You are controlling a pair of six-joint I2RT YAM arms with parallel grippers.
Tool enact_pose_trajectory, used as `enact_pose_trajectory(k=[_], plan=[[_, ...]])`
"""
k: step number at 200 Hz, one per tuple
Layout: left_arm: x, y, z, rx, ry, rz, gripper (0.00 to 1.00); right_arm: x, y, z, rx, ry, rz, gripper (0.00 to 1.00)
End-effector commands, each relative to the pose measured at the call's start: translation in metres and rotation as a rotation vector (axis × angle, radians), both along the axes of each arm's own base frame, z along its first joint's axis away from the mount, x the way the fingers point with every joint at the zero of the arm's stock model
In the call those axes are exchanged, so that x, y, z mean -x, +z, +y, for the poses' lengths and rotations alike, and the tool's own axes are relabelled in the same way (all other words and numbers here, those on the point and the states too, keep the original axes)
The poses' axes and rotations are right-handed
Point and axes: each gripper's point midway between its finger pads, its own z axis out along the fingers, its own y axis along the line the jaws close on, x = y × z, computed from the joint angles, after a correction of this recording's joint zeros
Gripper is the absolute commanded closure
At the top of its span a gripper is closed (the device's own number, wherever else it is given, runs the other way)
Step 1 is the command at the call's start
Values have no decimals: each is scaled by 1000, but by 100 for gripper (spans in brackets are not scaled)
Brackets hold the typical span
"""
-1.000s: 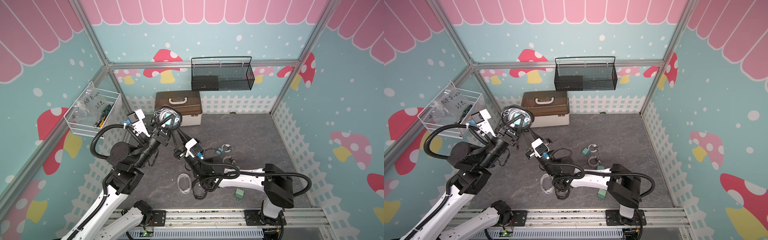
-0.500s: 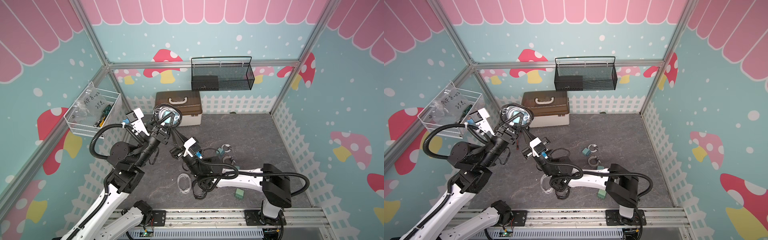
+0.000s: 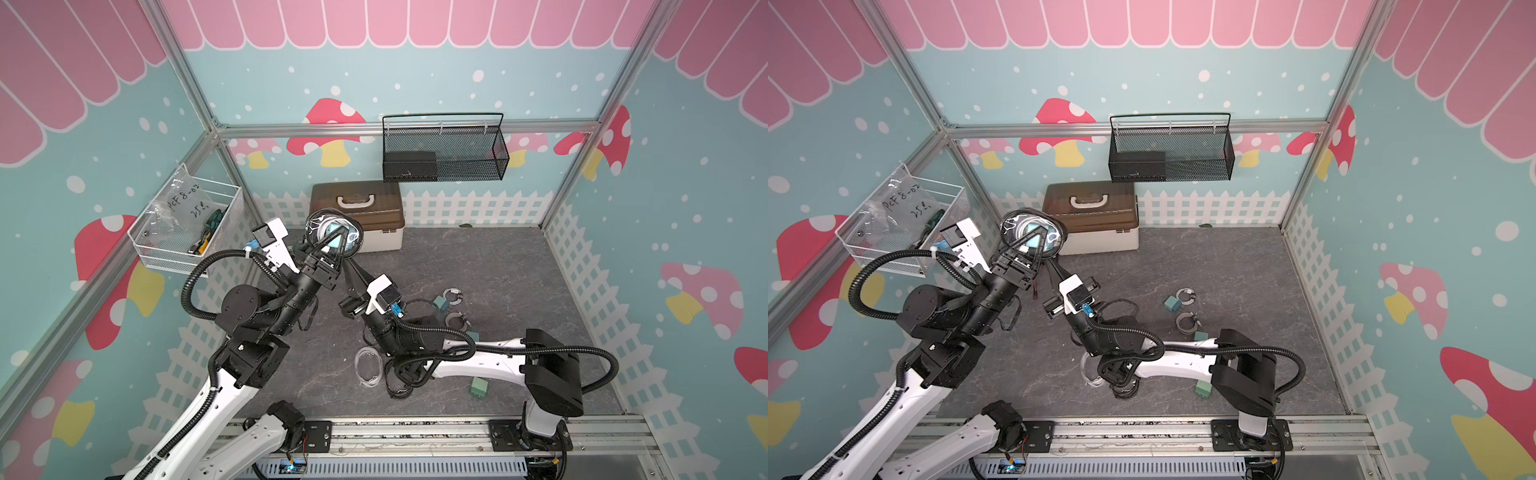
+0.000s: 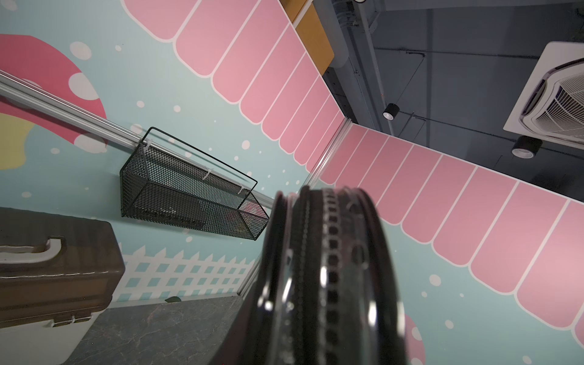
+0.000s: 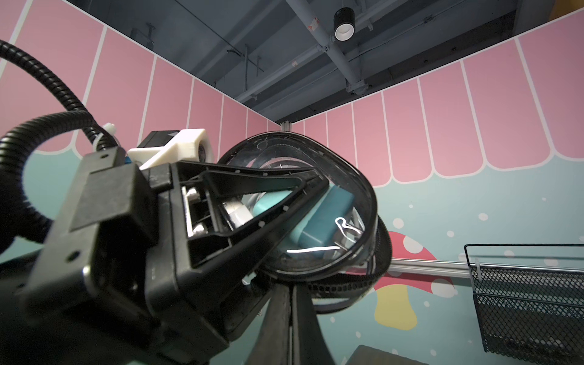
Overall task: Pack away charging kits
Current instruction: Zip the zipper on the storage bag.
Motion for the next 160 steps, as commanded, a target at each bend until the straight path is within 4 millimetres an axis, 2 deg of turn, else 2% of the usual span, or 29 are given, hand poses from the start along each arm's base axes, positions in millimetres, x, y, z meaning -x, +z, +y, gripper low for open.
enact_pose_trajectory(k=[1, 36, 79, 119, 160], plan=[[10, 8, 6, 20, 2, -30, 100, -18, 10, -38, -120, -100, 88, 100], [12, 7, 8, 24, 6, -38, 100, -26, 8, -53, -161, -144, 152, 100], [13, 7, 7, 17, -2, -35, 100, -27, 10, -62, -173, -171, 170, 100], [15, -2, -2, -47, -45, -6, 100, -19, 8, -55, -40, -160, 67, 100], [27, -15, -15, -128, -146, 13, 100, -29, -9, -69, 105, -132, 15, 100]])
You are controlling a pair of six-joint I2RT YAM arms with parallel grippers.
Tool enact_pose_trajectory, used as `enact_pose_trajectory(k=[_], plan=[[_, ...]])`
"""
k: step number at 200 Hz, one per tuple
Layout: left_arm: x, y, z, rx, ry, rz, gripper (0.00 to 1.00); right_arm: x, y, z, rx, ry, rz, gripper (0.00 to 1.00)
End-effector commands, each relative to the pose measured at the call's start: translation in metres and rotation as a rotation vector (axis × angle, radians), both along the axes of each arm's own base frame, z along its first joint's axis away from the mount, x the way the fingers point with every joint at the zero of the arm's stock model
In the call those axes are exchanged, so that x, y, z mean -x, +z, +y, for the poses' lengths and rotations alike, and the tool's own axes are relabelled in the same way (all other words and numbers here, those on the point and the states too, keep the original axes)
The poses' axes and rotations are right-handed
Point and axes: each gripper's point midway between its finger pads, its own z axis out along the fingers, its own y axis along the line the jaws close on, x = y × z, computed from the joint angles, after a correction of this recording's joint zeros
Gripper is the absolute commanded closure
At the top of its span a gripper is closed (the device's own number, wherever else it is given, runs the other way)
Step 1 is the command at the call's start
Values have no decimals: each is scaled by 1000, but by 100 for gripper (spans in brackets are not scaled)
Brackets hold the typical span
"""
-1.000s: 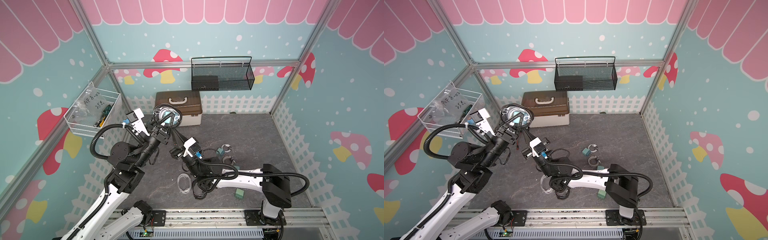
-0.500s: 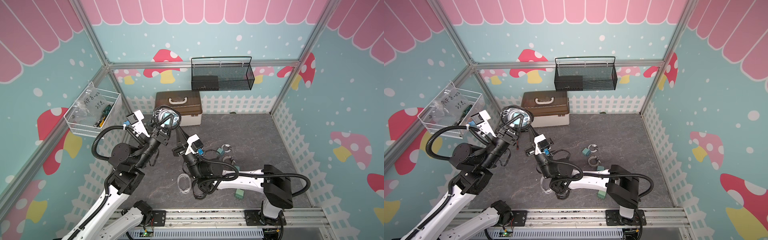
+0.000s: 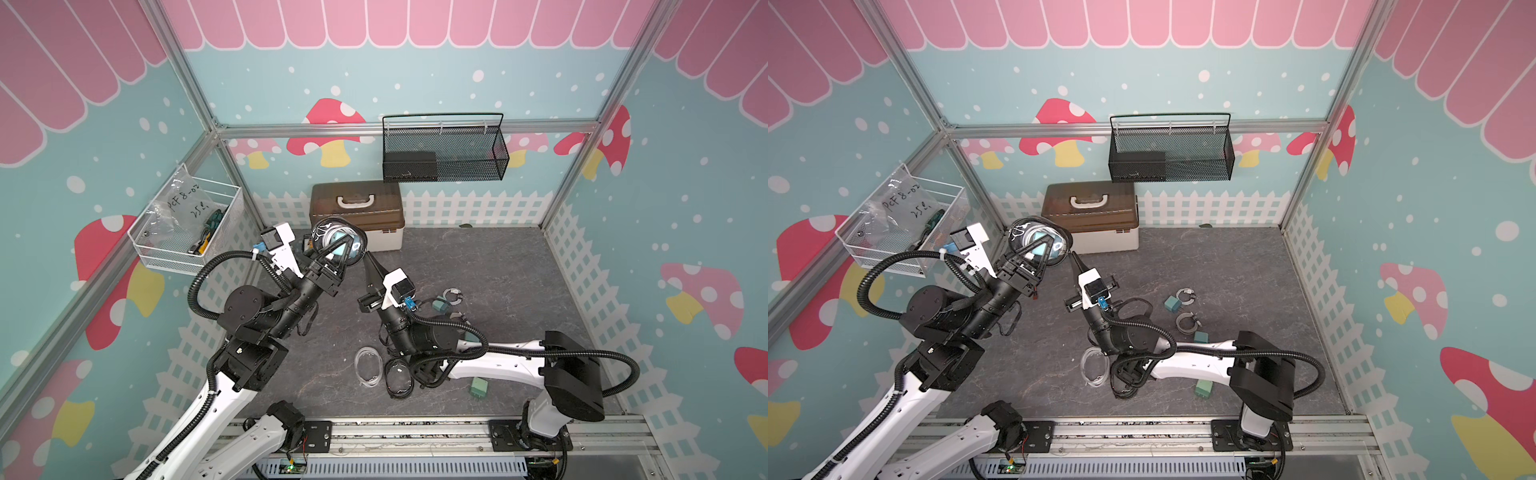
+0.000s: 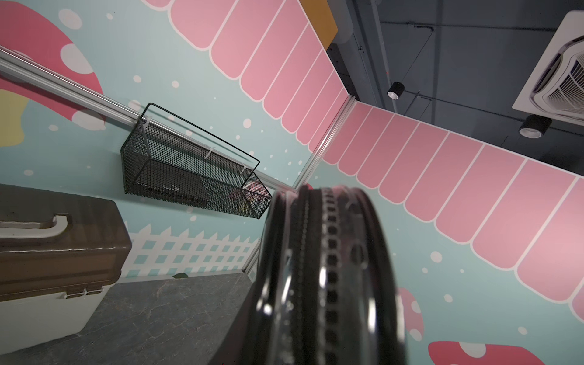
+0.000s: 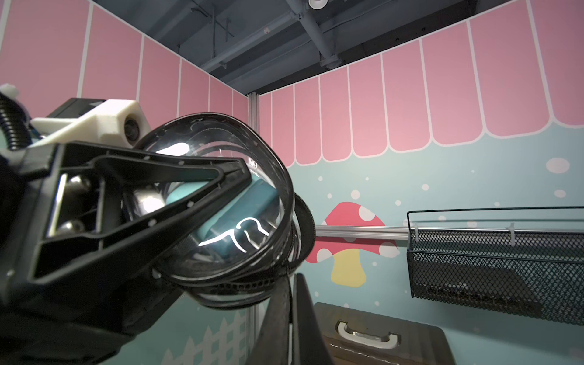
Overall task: Pack away charging kits
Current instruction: Zip the zipper on the storage bag.
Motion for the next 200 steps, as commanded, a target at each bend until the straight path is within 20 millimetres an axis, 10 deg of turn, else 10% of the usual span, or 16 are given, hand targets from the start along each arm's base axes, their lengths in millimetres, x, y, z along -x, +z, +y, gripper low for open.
enact_pose_trajectory(k=[1, 152, 200], plan=[[23, 6, -6, -48, -93, -29, 100, -7, 12, -30, 19, -21, -58, 100], [41, -121, -60, -304, -489, 145, 100, 12, -59, -80, 646, 156, -165, 100], [44, -158, -76, -363, -600, 185, 100, 16, -54, -87, 706, 176, -190, 100]])
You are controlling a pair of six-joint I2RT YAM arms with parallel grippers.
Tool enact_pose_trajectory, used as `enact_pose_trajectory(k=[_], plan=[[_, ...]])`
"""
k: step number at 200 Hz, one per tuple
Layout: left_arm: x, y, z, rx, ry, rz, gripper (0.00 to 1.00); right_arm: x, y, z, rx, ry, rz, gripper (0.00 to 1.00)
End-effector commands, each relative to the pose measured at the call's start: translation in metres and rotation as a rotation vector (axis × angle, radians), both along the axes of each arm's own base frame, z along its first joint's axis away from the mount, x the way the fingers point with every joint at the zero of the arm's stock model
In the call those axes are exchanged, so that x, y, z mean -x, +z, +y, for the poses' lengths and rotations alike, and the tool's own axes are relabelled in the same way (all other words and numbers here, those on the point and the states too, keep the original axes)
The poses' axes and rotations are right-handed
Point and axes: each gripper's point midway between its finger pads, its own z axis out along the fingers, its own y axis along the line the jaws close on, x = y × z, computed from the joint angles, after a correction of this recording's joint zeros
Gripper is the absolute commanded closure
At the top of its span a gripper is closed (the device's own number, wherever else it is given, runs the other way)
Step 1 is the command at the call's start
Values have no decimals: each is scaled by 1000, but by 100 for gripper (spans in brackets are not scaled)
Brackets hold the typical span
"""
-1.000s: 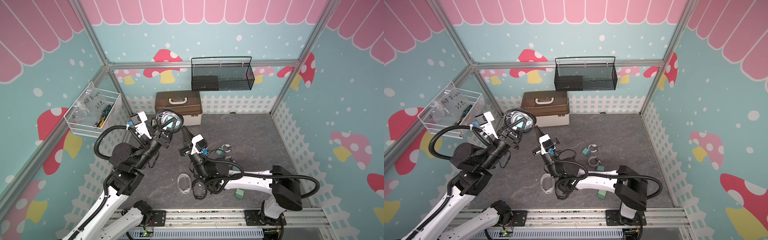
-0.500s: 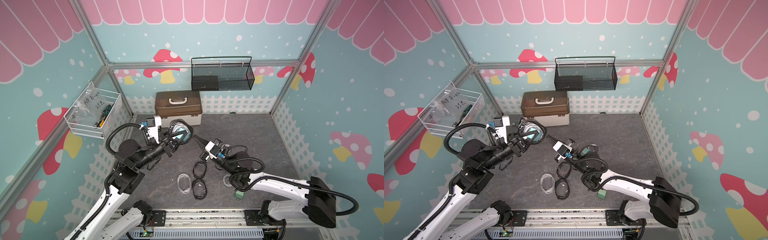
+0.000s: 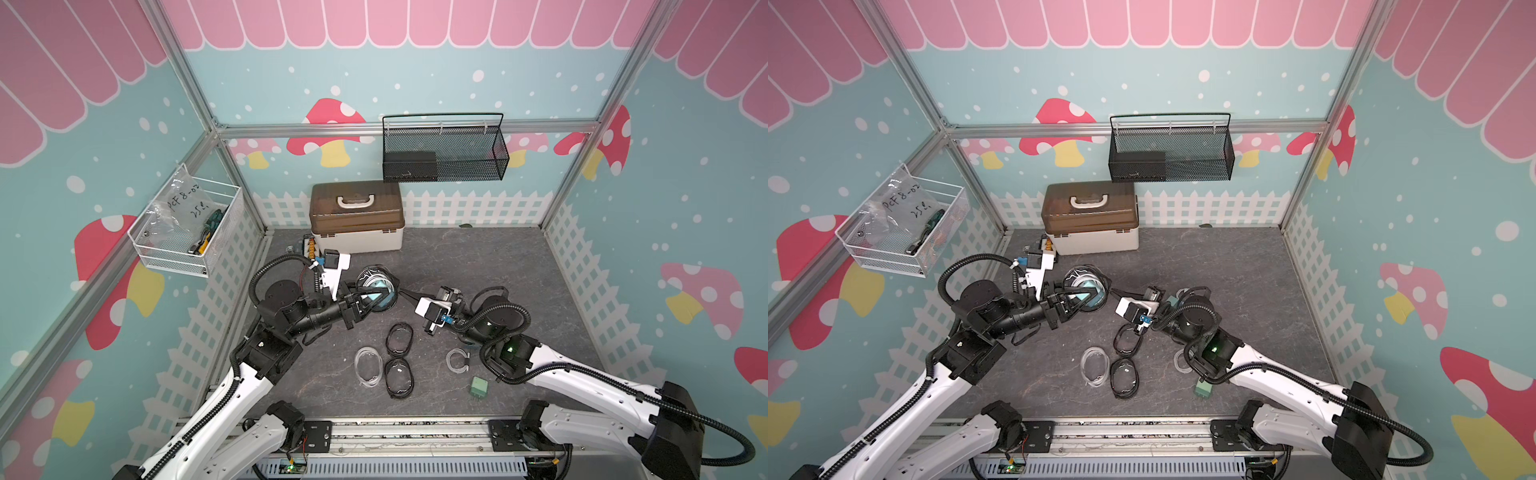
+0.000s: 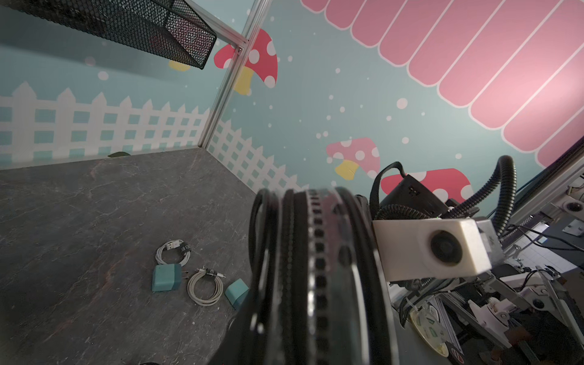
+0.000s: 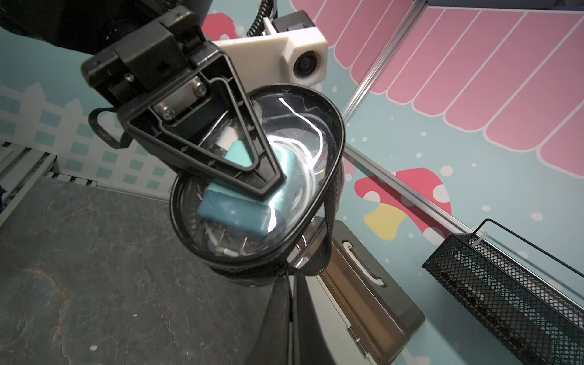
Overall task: Pack away charging kits
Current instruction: Zip the zipper on the storage bag.
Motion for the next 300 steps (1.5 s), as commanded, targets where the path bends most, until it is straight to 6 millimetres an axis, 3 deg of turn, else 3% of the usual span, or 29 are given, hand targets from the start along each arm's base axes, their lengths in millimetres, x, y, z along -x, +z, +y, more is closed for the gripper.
enact_pose_trajectory(k=[1, 51, 90, 135, 172, 213, 255, 300], plan=[[15, -40, -12, -73, -131, 56, 100, -7, 37, -21, -40, -61, -96, 100], [21, -58, -15, -86, -170, 43, 100, -7, 39, -28, -14, -42, -103, 100], [45, -62, -22, -85, -267, -26, 100, 1, 46, -30, -1, -4, -115, 100], [45, -78, -30, -141, -274, -16, 100, 13, 61, -33, 1, 33, -148, 100], [56, -81, -38, -163, -331, -47, 100, 17, 79, -37, -16, 29, -185, 100], [66, -87, -48, -199, -392, -73, 100, 20, 99, -26, -16, 91, -198, 100], [64, -75, -51, -195, -408, -107, 100, 27, 111, -25, -89, 141, -173, 100], [56, -33, -52, -142, -358, -195, 57, 32, 113, -36, -264, 155, -118, 100]])
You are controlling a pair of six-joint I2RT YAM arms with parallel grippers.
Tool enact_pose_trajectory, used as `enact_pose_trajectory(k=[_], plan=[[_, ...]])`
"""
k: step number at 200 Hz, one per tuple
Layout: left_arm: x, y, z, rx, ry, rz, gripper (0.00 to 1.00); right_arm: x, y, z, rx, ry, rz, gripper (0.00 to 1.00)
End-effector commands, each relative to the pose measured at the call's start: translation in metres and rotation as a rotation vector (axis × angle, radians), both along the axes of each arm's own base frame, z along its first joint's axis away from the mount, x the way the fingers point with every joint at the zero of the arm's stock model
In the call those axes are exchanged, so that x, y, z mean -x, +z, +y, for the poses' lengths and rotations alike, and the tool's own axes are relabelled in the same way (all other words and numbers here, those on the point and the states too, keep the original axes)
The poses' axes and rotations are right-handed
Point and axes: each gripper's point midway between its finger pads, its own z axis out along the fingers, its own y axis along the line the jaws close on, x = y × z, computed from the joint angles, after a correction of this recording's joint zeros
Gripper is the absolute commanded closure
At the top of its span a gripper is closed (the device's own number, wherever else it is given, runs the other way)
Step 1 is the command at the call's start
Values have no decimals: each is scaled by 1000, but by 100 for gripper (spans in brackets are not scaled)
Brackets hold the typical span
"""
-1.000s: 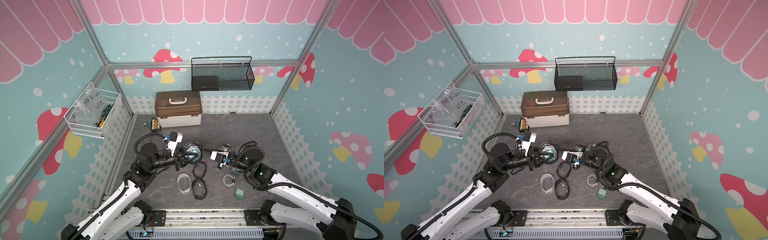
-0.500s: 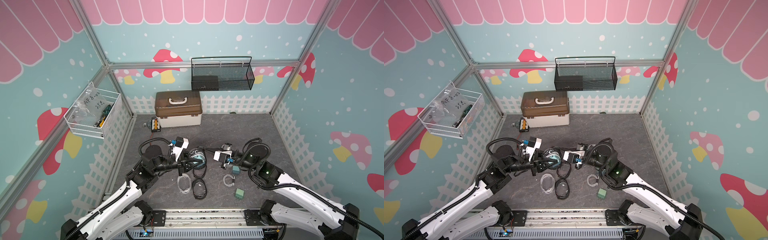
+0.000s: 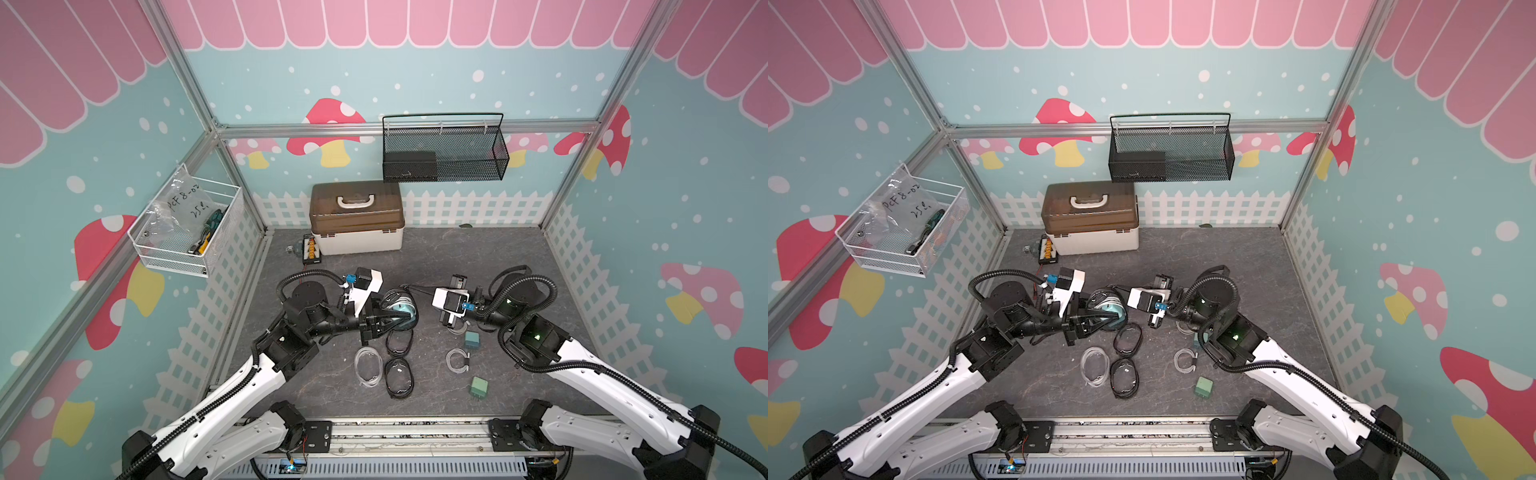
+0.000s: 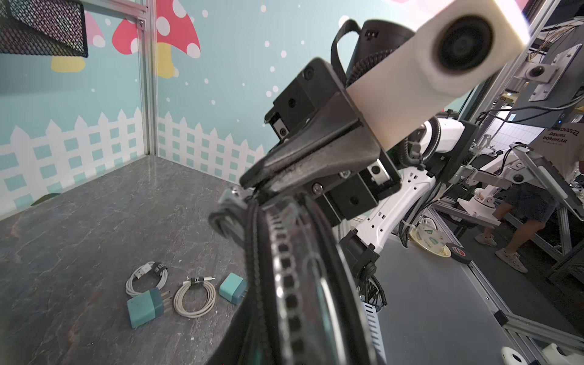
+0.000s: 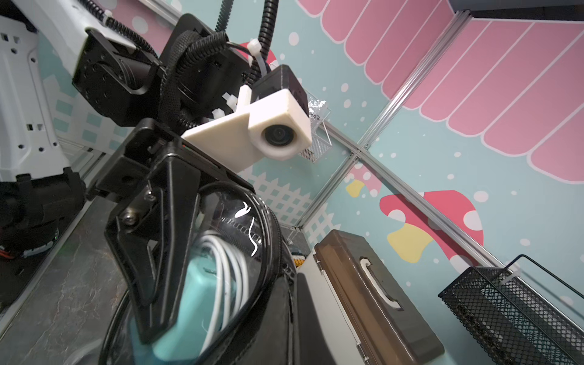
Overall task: Pack away charging kits
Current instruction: Zip the zipper on the storage bag.
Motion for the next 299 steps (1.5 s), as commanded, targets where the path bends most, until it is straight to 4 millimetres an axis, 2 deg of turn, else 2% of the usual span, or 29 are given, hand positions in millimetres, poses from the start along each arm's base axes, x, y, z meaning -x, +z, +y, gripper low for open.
enact_pose_trajectory(k=[1, 32, 61, 110, 141, 161, 193, 214, 245, 272, 299], plan=[[20, -16, -8, -59, -109, 65, 56, 14, 68, -22, -283, -7, -120, 100], [16, 24, 0, 57, -34, -36, 42, 7, 74, -32, -424, -35, -65, 100], [12, 56, 8, 171, 26, -107, 32, 4, 79, -28, -517, -6, -19, 100], [-12, 86, 17, 367, 159, -151, 23, 11, 90, -15, -653, 39, 17, 100], [-28, 96, 13, 452, 180, -144, 21, 19, 95, -9, -729, 29, 27, 100], [-29, 101, 7, 508, 126, -130, 21, 12, 99, -4, -762, -6, 59, 100], [-17, 114, 8, 613, 28, -134, 23, -5, 103, 2, -798, -73, 80, 100], [-14, 116, 11, 632, 16, -124, 29, -14, 104, 0, -816, -124, 81, 100], [-4, 121, 25, 709, 11, -136, 34, -21, 104, -4, -858, -153, 99, 100], [5, 128, 29, 745, -33, -130, 38, -25, 104, 0, -872, -151, 112, 100], [0, 129, 31, 775, -30, -106, 36, -26, 104, -1, -916, -132, 131, 100]])
